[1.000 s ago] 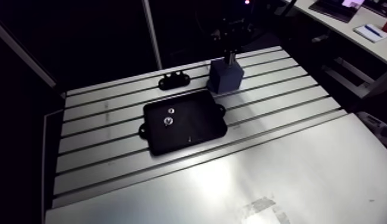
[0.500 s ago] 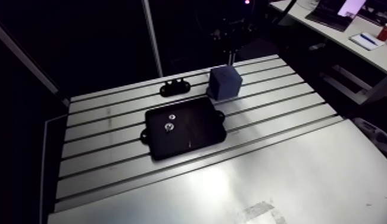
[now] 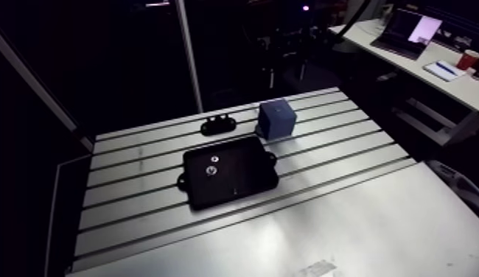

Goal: Pick up the M10 bolt and insert it into the hex recess until seated.

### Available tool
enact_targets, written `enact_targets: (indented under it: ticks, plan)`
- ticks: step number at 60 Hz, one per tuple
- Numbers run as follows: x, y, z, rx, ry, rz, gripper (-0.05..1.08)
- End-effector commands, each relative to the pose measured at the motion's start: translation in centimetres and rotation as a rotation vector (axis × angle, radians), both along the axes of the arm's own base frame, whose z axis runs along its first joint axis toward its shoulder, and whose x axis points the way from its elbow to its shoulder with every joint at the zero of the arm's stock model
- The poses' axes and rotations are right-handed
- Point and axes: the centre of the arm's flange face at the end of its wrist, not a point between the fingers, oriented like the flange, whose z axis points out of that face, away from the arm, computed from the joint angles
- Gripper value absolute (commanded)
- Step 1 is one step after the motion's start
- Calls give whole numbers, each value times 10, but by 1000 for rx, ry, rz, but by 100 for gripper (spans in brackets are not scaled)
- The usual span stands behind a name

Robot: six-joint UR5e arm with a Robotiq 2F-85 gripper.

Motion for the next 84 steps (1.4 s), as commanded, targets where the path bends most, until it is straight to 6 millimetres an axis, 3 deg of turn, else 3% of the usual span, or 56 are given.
enact_targets:
  ticks: [1,11,21,23,28,30,37,42,48,52,64,84]
  plan:
    - [8,-3,31,5,12,-9,1]
    - [14,-7,52,7,3,-47,1]
    - [14,-26,72,7,-24,-98,1]
    - [18,-37,85,8,-24,-105,1]
    - [21,-48,93,7,-27,-104,1]
    - [25,-65,107,12,-18,-96,1]
    - [32,-79,124,11,-18,-97,1]
    - [37,-90,130,10,-29,-113,1]
    - [46,-130,138,21,-27,-99,1]
    - [53,-140,143,21,-32,-86,1]
    - [73,-144,168,10,-23,-92,1]
    - [78,-148,199,-28,38,-83,1]
